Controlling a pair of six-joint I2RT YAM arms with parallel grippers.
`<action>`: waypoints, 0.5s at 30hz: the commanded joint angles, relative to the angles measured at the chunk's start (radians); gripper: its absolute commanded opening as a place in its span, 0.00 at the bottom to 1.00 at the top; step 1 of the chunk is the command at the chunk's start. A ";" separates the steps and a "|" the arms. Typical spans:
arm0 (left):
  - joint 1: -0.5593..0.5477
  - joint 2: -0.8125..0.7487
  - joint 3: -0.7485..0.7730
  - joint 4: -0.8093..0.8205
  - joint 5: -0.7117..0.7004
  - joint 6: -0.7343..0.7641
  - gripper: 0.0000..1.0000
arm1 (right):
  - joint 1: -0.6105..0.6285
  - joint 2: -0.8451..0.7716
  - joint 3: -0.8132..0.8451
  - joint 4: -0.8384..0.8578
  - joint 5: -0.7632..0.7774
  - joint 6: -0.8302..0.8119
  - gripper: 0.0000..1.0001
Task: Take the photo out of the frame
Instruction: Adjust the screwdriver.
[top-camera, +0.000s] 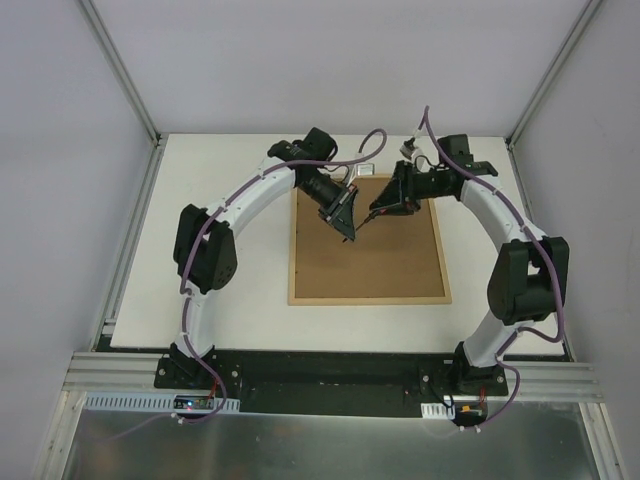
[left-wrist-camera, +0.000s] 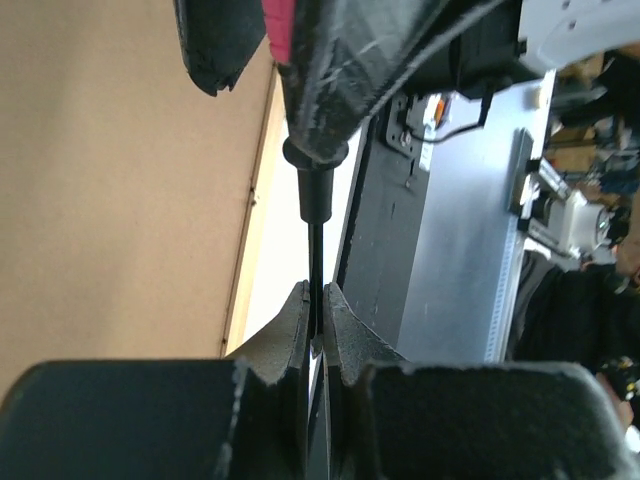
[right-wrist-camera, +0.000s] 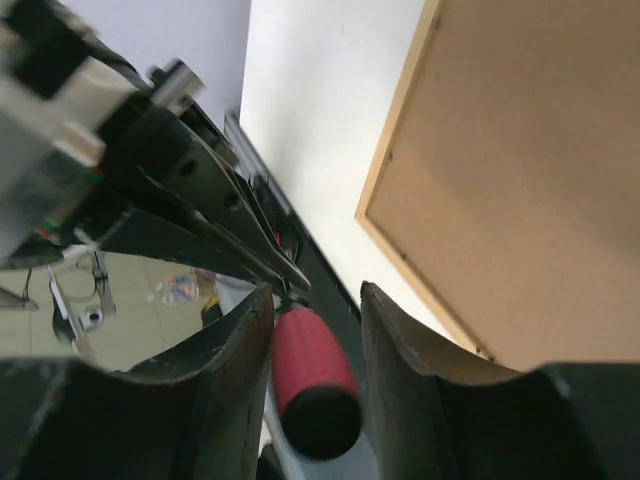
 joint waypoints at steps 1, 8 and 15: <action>-0.044 -0.101 -0.053 -0.136 -0.072 0.186 0.00 | 0.038 -0.004 0.014 -0.338 -0.076 -0.288 0.42; -0.067 -0.119 -0.059 -0.146 -0.097 0.191 0.00 | 0.097 -0.011 -0.024 -0.341 -0.067 -0.313 0.33; -0.069 -0.118 -0.056 -0.145 -0.129 0.187 0.00 | 0.132 -0.024 -0.032 -0.358 -0.064 -0.336 0.03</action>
